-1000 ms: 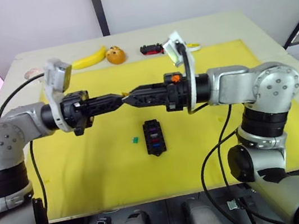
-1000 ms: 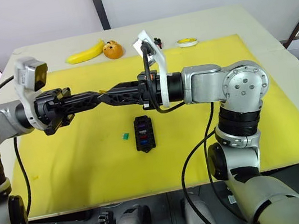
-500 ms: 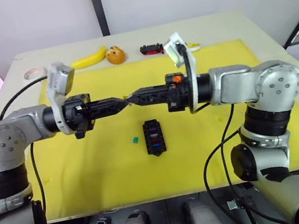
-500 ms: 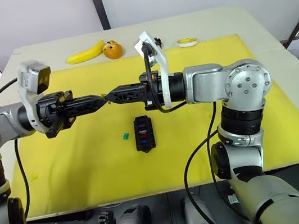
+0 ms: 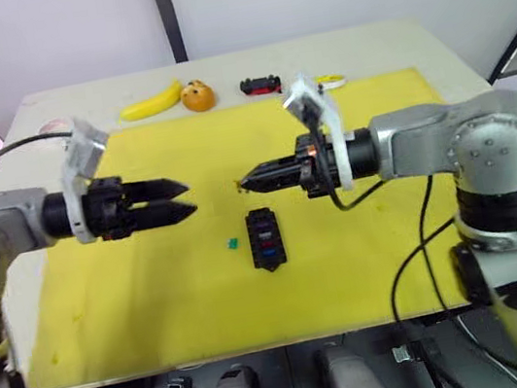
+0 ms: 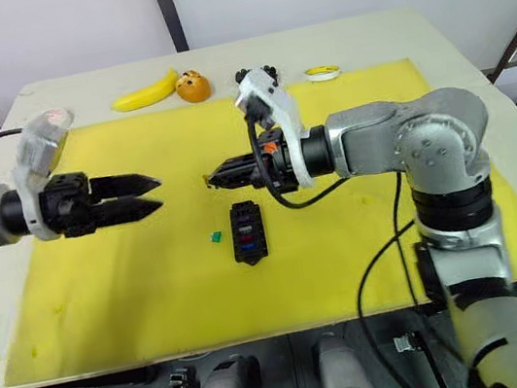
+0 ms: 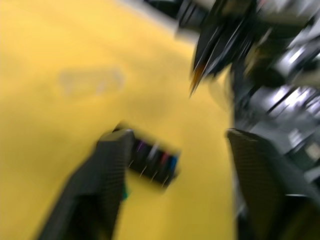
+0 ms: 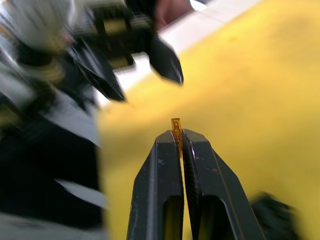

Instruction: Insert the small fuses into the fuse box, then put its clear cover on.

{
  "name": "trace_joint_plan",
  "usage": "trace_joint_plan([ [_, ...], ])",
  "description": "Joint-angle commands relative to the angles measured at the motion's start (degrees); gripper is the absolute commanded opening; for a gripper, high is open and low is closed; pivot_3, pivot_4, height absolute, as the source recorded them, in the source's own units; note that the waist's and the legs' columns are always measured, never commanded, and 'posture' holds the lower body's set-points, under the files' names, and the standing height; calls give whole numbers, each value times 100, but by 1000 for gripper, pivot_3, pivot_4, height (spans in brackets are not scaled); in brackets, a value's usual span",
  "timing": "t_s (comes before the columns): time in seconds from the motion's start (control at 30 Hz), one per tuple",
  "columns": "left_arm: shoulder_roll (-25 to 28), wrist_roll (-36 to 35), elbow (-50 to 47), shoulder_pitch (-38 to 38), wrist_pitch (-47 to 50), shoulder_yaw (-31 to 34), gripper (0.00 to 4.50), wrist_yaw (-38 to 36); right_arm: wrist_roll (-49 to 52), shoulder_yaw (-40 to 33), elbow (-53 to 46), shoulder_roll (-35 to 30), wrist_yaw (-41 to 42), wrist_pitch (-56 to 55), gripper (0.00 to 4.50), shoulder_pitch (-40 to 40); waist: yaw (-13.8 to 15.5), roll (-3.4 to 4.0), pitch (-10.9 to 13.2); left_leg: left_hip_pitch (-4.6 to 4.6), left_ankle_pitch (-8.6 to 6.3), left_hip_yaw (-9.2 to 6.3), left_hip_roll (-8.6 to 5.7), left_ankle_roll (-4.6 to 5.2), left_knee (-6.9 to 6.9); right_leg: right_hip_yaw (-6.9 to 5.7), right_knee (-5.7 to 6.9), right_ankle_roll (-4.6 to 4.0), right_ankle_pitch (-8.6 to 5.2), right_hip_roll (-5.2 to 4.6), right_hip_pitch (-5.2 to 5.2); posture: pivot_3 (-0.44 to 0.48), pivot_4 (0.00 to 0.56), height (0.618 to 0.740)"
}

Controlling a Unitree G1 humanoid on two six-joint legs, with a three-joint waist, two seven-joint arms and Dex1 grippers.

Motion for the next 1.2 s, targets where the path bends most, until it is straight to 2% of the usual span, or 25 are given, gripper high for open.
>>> trace_joint_plan([
  [0.03,154,538,-70,135,-750,-240,4398,-345,-929,641,28,-161,1035,-1482,0,116,10,-1,1,0,0,0,1,0,1,0,0,0,0,0,0,0,150,740],
  [0.2,21,694,-397,416,-995,-292,4398,-239,-2315,1490,970,-182,2054,-3321,0,434,26,-12,5,-3,-1,0,2,1,7,-1,0,0,0,-3,3,0,150,740],
  [0.43,-69,809,-775,817,-1227,-246,4398,-107,-3249,1640,2245,141,2738,-4832,0,658,19,-14,8,-4,-3,0,5,5,9,0,2,0,0,-5,2,0,150,740],
  [0.67,-126,893,-936,971,-1351,-269,4398,13,-3458,1369,2751,294,3056,-5203,0,627,26,-14,8,-3,-3,0,6,4,9,0,2,0,0,-6,2,0,150,740],
  [1.2,-215,974,-941,954,-1425,-298,4398,68,-3820,1273,3039,394,3367,-5492,0,757,22,-14,8,-3,-2,-1,4,4,11,-1,4,0,0,-6,3,0,150,740],
])
